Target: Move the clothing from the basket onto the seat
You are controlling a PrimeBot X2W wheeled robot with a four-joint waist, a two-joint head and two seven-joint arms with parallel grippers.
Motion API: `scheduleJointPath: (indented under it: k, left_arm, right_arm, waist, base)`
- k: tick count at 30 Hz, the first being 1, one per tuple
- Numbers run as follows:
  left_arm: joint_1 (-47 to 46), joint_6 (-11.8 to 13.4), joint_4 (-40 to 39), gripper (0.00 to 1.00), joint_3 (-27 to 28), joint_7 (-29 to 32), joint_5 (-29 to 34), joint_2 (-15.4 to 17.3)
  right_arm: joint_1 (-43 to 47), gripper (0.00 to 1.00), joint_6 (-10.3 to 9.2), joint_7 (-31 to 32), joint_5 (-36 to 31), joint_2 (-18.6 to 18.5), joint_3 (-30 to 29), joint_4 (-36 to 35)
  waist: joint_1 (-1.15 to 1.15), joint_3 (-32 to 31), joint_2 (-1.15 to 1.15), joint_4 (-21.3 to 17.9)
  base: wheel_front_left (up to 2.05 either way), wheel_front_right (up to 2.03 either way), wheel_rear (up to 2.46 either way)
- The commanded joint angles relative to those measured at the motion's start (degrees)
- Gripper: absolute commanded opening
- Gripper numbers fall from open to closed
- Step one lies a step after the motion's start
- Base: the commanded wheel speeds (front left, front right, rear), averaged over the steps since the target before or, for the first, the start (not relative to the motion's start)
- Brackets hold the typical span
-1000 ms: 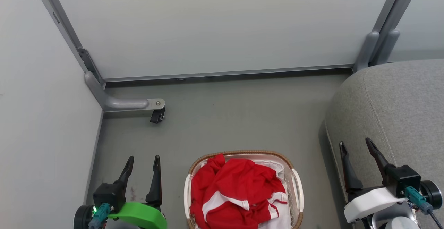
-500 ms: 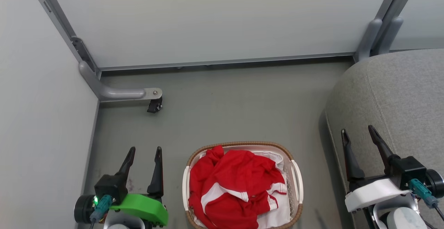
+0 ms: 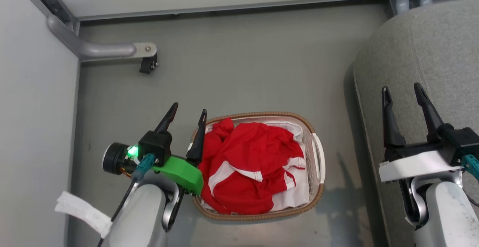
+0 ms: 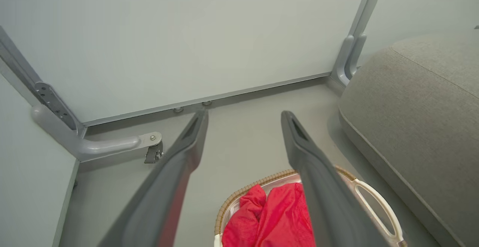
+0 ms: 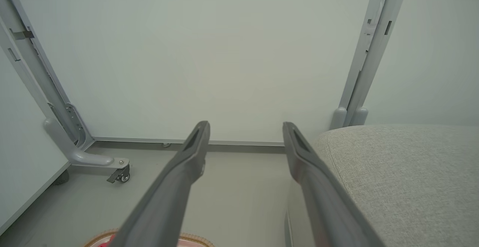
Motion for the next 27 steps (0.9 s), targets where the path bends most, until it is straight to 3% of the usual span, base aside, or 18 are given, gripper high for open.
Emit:
scheduleJointPath:
  k: [1, 9, 17, 27]
  left_arm:
    - [-2.69, -0.20, 1.86, 1.00, -0.73, -0.04, 1.05, 0.35]
    - [-11.10, -0.22, 13.86, 1.00, -10.09, -0.04, 0.83, 2.42]
    - [-18.42, -0.21, 29.33, 1.00, -20.24, 0.00, -1.62, 3.39]
    - [-27.84, -0.13, 38.76, 1.00, -24.51, 0.07, -1.98, 4.49]
  right_arm:
    - [-1.70, 1.00, -0.04, -0.28, 0.59, -0.25, 0.10, -0.57]
    - [-6.86, 1.00, -0.04, -0.28, 2.65, -0.20, 1.15, -1.63]
    - [-8.93, 1.00, -0.05, -0.28, 5.46, -0.15, 2.89, -2.30]
    - [-12.34, 1.00, -0.05, -0.28, 8.26, -0.17, 3.65, -2.86]
  waist:
    - [0.00, 8.51, 0.00, -3.27]
    - [0.00, 17.21, 0.00, -8.56]
    - [0.00, 21.87, 0.00, -13.30]
    - [0.00, 28.29, 0.00, -16.06]
  base:
    - [0.00, 0.00, 0.00]
    - [0.00, 0.00, 0.00]
    - [0.00, 0.00, 0.00]
    - [0.00, 0.00, 0.00]
